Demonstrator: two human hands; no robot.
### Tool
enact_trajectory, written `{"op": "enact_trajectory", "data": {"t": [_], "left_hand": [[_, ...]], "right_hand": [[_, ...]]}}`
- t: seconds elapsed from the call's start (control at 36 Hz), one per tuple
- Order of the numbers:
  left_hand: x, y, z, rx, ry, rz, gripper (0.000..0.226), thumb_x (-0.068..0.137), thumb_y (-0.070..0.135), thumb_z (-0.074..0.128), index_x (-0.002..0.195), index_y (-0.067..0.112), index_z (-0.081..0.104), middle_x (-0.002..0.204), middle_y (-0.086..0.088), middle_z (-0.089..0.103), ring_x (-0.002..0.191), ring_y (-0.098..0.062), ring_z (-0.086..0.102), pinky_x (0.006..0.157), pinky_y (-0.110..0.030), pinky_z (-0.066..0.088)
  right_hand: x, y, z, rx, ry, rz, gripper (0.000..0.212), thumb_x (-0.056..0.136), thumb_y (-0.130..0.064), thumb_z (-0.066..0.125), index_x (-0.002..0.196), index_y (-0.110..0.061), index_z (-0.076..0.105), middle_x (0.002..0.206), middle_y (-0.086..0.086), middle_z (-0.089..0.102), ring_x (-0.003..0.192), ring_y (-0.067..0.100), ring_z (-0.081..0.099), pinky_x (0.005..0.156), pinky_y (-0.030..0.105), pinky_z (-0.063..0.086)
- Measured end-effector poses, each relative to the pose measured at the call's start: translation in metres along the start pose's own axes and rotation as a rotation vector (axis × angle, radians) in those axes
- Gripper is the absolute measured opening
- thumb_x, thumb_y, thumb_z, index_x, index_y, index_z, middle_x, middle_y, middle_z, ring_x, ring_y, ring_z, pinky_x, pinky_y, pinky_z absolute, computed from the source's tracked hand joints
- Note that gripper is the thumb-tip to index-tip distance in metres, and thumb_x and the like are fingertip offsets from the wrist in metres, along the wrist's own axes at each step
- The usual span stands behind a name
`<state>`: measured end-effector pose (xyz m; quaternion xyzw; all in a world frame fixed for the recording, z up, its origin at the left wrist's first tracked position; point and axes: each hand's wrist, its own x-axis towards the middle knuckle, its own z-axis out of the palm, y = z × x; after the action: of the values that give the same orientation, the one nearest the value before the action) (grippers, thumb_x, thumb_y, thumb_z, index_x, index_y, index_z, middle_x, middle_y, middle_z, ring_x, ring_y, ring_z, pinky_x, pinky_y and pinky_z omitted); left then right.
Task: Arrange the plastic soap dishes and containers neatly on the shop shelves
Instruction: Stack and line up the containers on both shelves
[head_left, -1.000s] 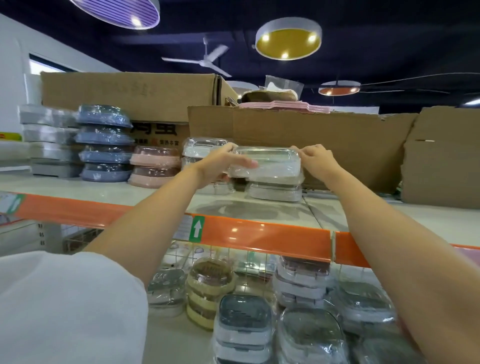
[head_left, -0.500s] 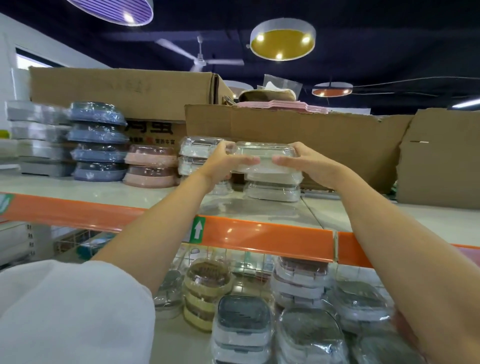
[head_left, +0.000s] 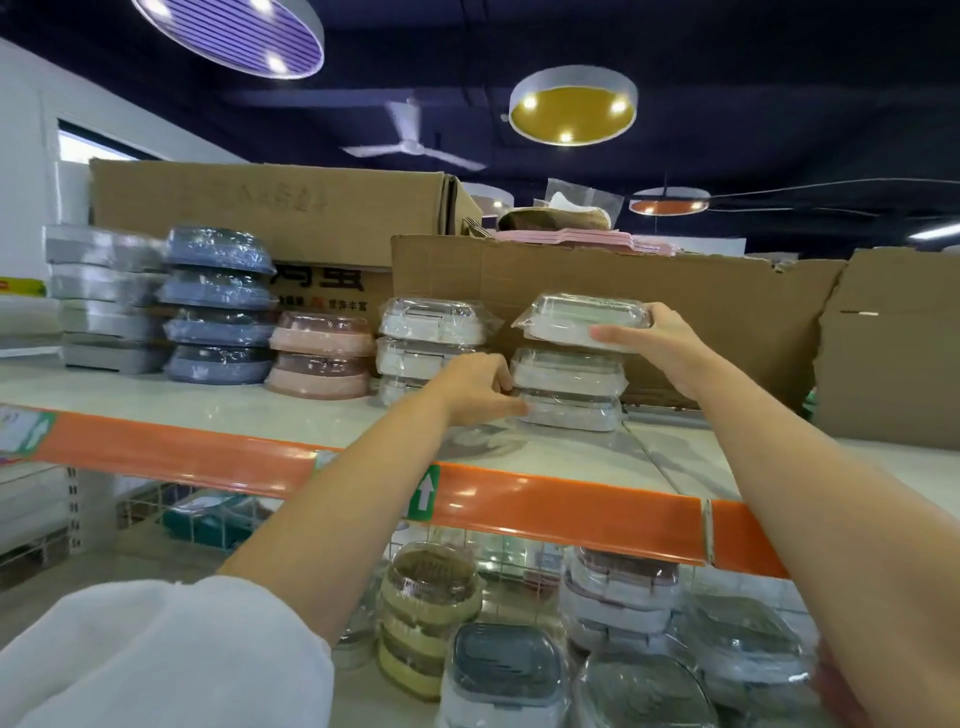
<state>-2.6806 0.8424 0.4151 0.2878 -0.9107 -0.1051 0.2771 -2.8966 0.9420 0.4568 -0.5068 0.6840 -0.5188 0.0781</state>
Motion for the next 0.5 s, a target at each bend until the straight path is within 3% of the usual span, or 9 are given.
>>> {"op": "enact_trajectory", "data": {"t": [0.14, 0.33, 0.5], "left_hand": [[-0.002, 0.001, 0.003, 0.062, -0.039, 0.011, 0.033, 0.088, 0.037, 0.064, 0.102, 0.007, 0.064, 0.097, -0.006, 0.064, 0.092, -0.02, 0.058, 0.083, -0.037, 0.049], [0.0, 0.001, 0.002, 0.082, -0.048, 0.037, 0.032, 0.089, 0.038, 0.062, 0.1, 0.008, 0.064, 0.101, -0.008, 0.065, 0.089, -0.017, 0.055, 0.08, -0.033, 0.047], [0.002, -0.001, 0.005, 0.072, -0.051, 0.015, 0.033, 0.088, 0.039, 0.063, 0.1, 0.008, 0.064, 0.101, -0.006, 0.064, 0.089, -0.016, 0.054, 0.08, -0.032, 0.047]], "right_hand": [[0.009, 0.011, 0.009, 0.009, 0.055, 0.039, 0.098, 0.069, -0.05, 0.08, 0.143, -0.009, 0.032, 0.142, 0.008, 0.041, 0.123, 0.021, 0.043, 0.097, 0.033, 0.037], [0.008, 0.007, 0.016, -0.158, 0.013, 0.058, 0.091, 0.08, -0.054, 0.068, 0.149, -0.013, 0.025, 0.153, 0.01, 0.028, 0.137, 0.03, 0.034, 0.111, 0.046, 0.034], [0.007, 0.011, 0.018, -0.204, -0.025, 0.061, 0.092, 0.087, -0.056, 0.058, 0.154, -0.016, 0.01, 0.16, 0.005, 0.017, 0.144, 0.027, 0.023, 0.115, 0.042, 0.024]]}}
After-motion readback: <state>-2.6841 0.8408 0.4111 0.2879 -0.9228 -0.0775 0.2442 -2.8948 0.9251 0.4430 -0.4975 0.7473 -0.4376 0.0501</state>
